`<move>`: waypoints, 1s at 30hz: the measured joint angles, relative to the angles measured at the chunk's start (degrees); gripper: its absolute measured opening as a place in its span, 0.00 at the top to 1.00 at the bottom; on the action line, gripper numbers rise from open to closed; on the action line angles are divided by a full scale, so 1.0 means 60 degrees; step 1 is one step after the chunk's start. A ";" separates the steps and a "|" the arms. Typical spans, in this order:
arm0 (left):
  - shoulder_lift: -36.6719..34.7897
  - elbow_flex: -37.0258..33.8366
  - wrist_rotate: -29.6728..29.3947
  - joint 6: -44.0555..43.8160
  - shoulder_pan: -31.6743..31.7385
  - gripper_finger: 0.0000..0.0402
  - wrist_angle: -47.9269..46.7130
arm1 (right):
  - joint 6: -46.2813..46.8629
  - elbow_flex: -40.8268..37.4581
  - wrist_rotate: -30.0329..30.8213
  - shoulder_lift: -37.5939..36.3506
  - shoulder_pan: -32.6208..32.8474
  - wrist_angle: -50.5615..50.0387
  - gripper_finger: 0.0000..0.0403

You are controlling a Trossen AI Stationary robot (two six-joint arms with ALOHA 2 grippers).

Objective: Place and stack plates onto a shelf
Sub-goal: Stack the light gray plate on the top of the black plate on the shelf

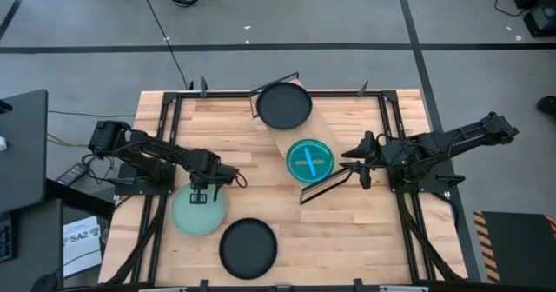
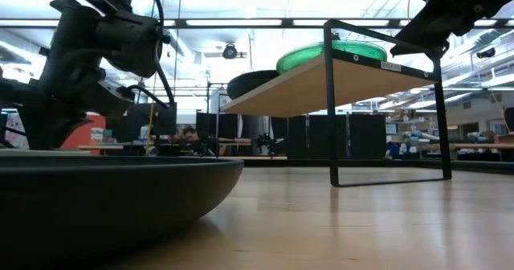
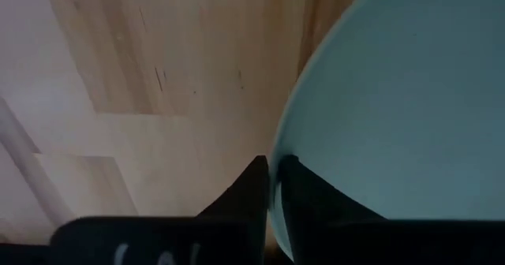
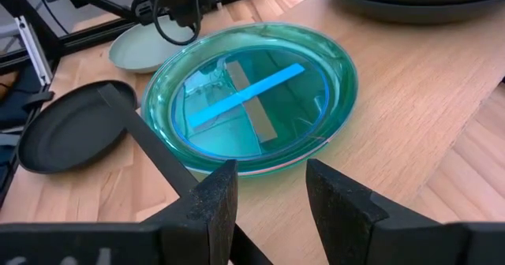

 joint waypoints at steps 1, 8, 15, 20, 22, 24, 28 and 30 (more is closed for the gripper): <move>0.0001 0.0068 0.0022 0.0001 0.0000 0.92 -0.0162 | -0.0003 0.0000 0.0000 0.0002 0.0000 -0.0001 0.61; 0.0004 0.0816 0.0027 -0.0022 0.0000 0.95 -0.1416 | 0.0000 0.0000 0.0000 0.0004 0.0000 0.0035 0.61; 0.0012 0.2101 -0.0140 -0.0024 -0.0004 0.96 -0.2976 | -0.0001 0.0000 0.0000 0.0004 0.0000 0.0214 0.61; 0.0015 0.3358 -0.0128 -0.0029 -0.0004 0.96 -0.4195 | -0.0003 0.0000 0.0000 0.0004 0.0000 0.0214 0.61; 0.0015 0.3930 -0.0109 -0.0025 -0.0004 0.96 -0.4609 | -0.0002 0.0000 0.0000 0.0005 0.0000 0.0214 0.61; 0.0015 0.4512 -0.0096 -0.0022 -0.0004 0.96 -0.4973 | -0.0003 0.0000 0.0000 0.0011 0.0000 0.0210 0.61; 0.0015 0.5613 0.0047 0.0000 0.0007 0.96 -0.5213 | -0.0003 0.0000 0.0000 0.0015 0.0000 0.0210 0.61; -0.0022 0.6122 0.0449 0.0147 0.0080 0.96 -0.5208 | -0.0003 0.0000 0.0000 0.0020 0.0000 0.0210 0.61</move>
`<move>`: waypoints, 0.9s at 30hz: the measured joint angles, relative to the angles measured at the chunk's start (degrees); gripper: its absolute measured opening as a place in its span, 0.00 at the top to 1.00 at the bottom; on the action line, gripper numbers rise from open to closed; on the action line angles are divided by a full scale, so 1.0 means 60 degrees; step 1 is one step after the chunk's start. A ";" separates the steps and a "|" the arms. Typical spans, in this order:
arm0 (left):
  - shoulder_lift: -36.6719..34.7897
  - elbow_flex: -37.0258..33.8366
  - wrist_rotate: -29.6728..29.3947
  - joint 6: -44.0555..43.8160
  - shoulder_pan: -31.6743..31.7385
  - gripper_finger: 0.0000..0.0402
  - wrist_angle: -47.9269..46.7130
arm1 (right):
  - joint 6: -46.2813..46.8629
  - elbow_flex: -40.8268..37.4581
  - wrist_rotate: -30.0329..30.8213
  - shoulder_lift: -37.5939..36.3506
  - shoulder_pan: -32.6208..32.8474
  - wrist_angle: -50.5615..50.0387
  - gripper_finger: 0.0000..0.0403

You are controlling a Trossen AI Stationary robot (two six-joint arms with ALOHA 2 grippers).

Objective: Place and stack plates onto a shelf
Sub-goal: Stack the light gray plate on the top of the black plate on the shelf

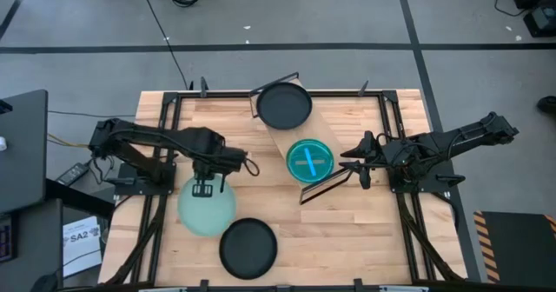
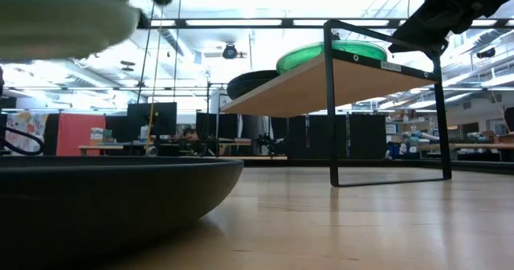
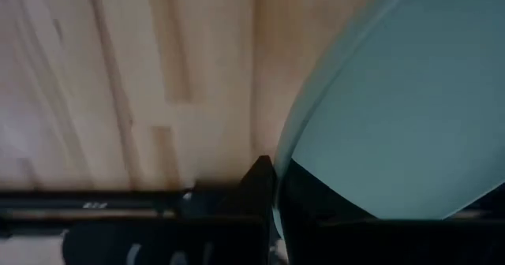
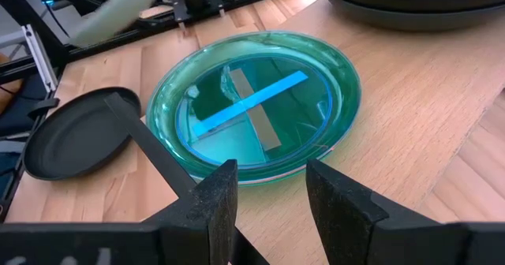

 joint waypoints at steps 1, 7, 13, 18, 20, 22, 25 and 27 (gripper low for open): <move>-0.0023 0.0257 0.0176 0.0013 0.0050 0.96 -0.0027 | 0.0000 0.0000 -0.0001 0.0002 0.0000 0.0000 0.61; -0.0031 0.1606 0.0396 -0.0195 0.0434 0.96 0.0037 | 0.0000 0.0000 0.0000 0.0002 0.0000 0.0017 0.61; -0.0031 0.2489 0.0194 -0.1026 0.0933 0.96 0.0749 | 0.0000 0.0003 0.0000 0.0133 0.0000 0.0807 0.61; -0.0037 0.2650 -0.0342 -0.1724 0.1287 0.96 0.1761 | -0.0182 0.0004 0.0000 0.0506 -0.0020 0.2167 0.61; -0.0035 0.2650 -0.0610 -0.1997 0.1412 0.96 0.2045 | -0.0190 0.0004 0.0032 0.0691 -0.0036 0.2749 0.61; -0.0035 0.2650 -0.0939 -0.2380 0.1530 0.96 0.2306 | -0.0178 0.0004 0.0069 0.0900 -0.0073 0.3383 0.61; -0.0035 0.2650 -0.1563 -0.3181 0.1675 0.96 0.2714 | -0.0176 0.0004 0.0076 0.1259 -0.0128 0.4355 0.61; -0.0034 0.2650 -0.1901 -0.3706 0.1778 0.96 0.2906 | -0.0177 0.0004 0.0080 0.1522 -0.0173 0.4995 0.61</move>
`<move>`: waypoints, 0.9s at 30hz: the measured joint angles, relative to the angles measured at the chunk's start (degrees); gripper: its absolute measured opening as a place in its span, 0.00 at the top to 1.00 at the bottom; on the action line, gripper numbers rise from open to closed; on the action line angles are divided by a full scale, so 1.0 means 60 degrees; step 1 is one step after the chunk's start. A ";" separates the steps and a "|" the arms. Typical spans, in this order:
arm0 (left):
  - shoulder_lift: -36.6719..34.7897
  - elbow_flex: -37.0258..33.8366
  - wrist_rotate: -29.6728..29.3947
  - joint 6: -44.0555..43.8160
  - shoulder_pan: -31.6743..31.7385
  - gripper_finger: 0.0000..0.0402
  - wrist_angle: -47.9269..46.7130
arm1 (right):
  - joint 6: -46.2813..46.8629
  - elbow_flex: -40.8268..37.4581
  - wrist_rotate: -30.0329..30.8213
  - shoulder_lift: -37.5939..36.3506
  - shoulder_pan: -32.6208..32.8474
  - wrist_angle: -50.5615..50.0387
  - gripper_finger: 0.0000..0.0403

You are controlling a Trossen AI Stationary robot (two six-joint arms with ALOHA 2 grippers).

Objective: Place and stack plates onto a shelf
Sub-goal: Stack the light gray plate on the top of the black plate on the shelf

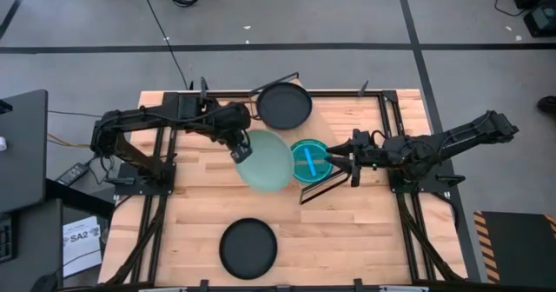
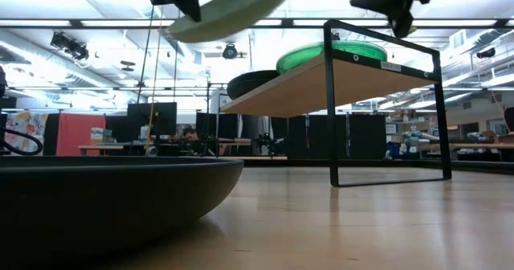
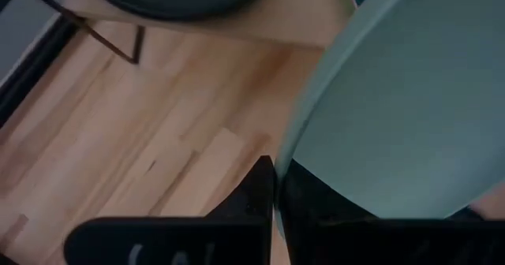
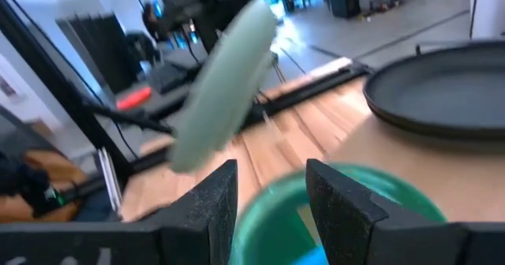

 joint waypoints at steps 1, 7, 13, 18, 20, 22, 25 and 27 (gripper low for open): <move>-0.0001 0.0000 -0.0091 -0.0178 0.0053 0.96 0.0088 | 0.0001 0.0000 0.0001 0.0145 -0.0029 0.0344 0.61; 0.0002 0.0000 -0.0248 -0.0728 0.0281 0.96 0.0697 | 0.0000 0.0004 0.0025 0.1067 -0.0209 0.2058 0.61; 0.0002 0.0000 -0.0912 -0.1074 0.0288 0.96 0.0862 | -0.0004 0.0004 0.0100 0.1868 -0.0305 0.3362 0.61; 0.0002 0.0000 -0.1660 -0.1493 0.0288 0.96 0.0866 | -0.0171 0.0004 0.1125 0.2391 -0.0305 0.4058 0.61; 0.0002 0.0000 -0.1997 -0.1554 0.0288 0.96 0.0862 | -0.0367 0.0004 0.1559 0.2576 -0.0305 0.4244 0.61; 0.0002 0.0000 -0.2249 -0.1786 0.0288 0.96 0.0872 | -0.0590 0.0004 0.1896 0.2776 -0.0305 0.4531 0.61; 0.0002 0.0000 -0.2537 -0.1989 0.0288 0.96 0.0892 | -0.1039 0.0004 0.2094 0.3051 -0.0305 0.5081 0.61; 0.0002 0.0000 -0.2665 -0.2004 0.0288 0.96 0.0895 | -0.1318 0.0004 0.2109 0.3222 -0.0305 0.5458 0.61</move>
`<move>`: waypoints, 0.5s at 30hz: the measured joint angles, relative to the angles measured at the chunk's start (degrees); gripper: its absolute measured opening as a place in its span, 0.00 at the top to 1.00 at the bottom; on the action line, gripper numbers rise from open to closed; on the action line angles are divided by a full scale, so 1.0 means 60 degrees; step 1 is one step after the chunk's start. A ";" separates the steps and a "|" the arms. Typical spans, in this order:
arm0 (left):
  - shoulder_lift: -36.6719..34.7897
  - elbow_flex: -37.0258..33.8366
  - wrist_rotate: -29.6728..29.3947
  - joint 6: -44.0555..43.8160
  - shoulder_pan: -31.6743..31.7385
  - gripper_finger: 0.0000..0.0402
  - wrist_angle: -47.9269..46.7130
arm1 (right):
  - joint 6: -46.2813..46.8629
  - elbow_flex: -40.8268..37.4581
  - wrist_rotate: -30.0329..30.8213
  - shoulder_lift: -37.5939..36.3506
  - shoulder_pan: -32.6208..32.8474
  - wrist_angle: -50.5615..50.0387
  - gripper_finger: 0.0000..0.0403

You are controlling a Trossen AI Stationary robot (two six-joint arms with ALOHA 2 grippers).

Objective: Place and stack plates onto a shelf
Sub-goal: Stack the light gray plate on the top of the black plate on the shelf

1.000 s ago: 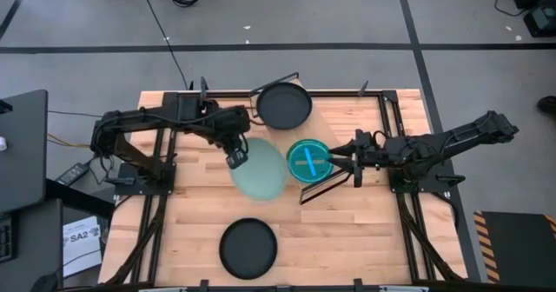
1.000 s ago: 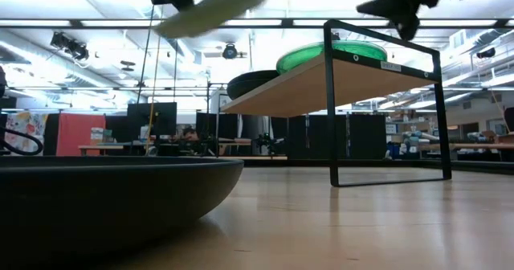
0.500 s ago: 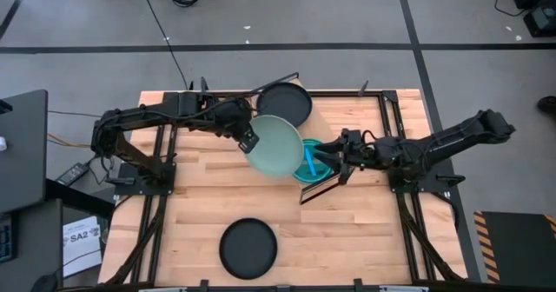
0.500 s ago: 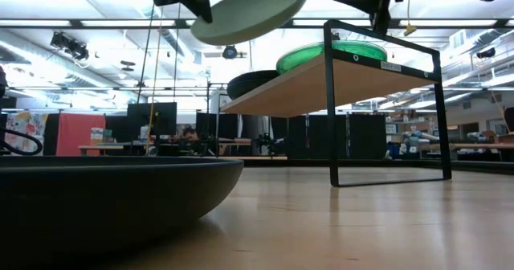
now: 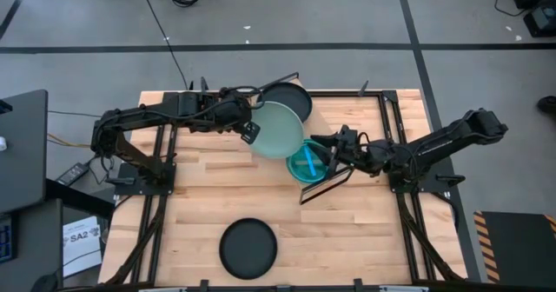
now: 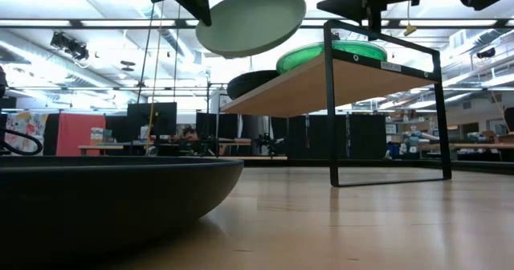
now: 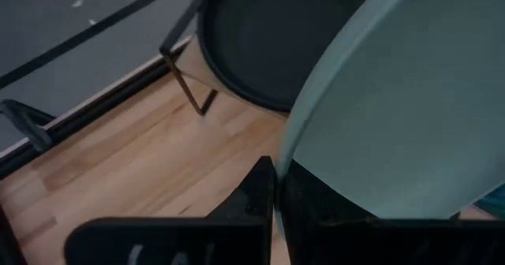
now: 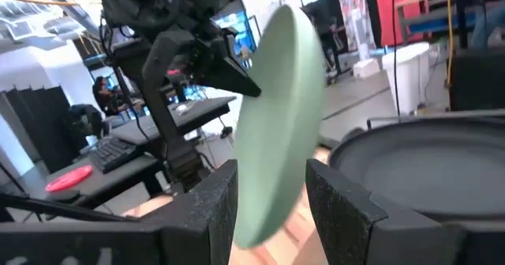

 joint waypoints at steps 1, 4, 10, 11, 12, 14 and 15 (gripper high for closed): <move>0.0003 0.0000 -0.0081 -0.0040 0.0000 0.96 0.0003 | -0.0126 0.0000 0.0002 0.0086 0.0000 0.0206 0.61; 0.0003 0.0000 -0.0204 -0.0228 0.0000 0.96 0.0093 | -0.0434 0.0000 0.0413 0.0323 0.0000 0.0600 0.61; 0.0003 0.0000 -0.0204 -0.0153 0.0000 0.96 0.0685 | -0.0838 0.0000 0.1217 0.0659 -0.0124 0.0999 0.61; 0.0003 0.0000 -0.0208 -0.0151 0.0000 0.96 0.0735 | -0.0851 0.0000 0.1217 0.0701 -0.0163 0.1062 0.61; 0.0003 0.0000 -0.0208 -0.0144 0.0000 0.96 0.0796 | -0.0850 0.0000 0.1212 0.0749 -0.0208 0.1159 0.61; 0.0003 0.0000 -0.0212 -0.0141 0.0000 0.96 0.0898 | -0.0861 0.0000 0.1183 0.0835 -0.0279 0.1361 0.61; 0.0003 0.0000 -0.0212 -0.0141 0.0000 0.96 0.0903 | -0.0857 0.0000 0.1176 0.0835 -0.0320 0.1373 0.61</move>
